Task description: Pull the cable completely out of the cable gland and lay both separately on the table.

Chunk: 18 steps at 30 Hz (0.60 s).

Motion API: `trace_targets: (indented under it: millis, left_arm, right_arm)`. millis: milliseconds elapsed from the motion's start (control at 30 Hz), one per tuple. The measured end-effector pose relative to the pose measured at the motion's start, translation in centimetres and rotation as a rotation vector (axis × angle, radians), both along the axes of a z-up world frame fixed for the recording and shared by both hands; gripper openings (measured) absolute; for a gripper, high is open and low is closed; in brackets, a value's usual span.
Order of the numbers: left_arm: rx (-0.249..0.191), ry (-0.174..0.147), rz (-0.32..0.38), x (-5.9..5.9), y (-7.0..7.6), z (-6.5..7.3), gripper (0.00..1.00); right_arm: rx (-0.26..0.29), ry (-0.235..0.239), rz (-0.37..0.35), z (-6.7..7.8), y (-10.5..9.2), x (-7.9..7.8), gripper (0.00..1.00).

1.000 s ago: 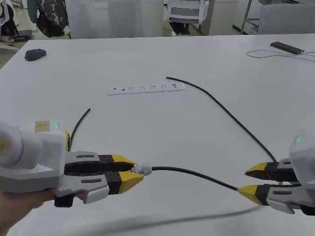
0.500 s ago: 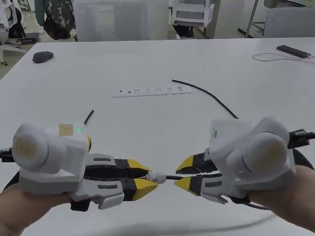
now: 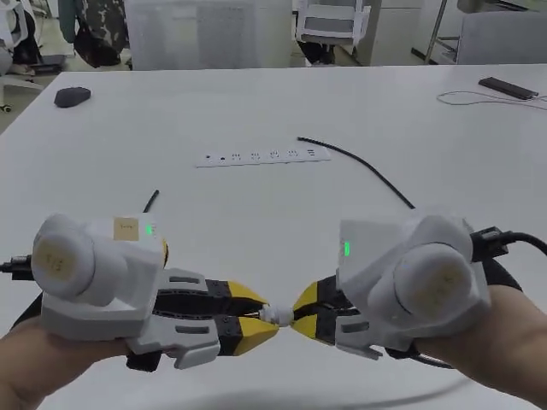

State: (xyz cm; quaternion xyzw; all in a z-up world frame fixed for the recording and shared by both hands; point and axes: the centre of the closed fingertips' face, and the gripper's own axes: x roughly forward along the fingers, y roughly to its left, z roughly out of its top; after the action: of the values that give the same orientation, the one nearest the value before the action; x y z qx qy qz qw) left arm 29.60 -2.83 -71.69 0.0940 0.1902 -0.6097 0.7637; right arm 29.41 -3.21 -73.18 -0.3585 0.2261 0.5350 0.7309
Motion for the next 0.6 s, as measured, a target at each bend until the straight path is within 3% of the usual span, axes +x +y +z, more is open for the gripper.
trace_targets:
  millis: [100, 233, 333, 467, 600]
  left_arm:
    - [0.002, -0.005, 0.000, 0.0, 0.0, 0.0, 0.15]
    - [-0.009, -0.029, 0.009, 0.3, -0.2, 0.4, 0.15]
    - [-0.012, -0.034, 0.028, 0.6, 0.1, 0.5, 0.15]
    - [-0.024, -0.040, 0.044, 0.9, 0.8, 0.8, 0.15]
    - [-0.018, -0.052, 0.067, 1.4, 1.5, 0.9, 0.15]
  right_arm:
    - [0.025, 0.021, -0.036, 0.1, -0.1, 0.1, 0.00]
    - [0.100, 0.062, -0.145, 0.6, -0.7, 0.7, 0.00]
    - [0.079, 0.051, -0.193, 0.3, -2.1, 1.1, 0.00]
    - [0.097, 0.048, -0.286, 0.1, -5.1, 1.2, 0.00]
    - [0.105, 0.062, -0.444, -0.8, -9.4, 1.6, 0.00]
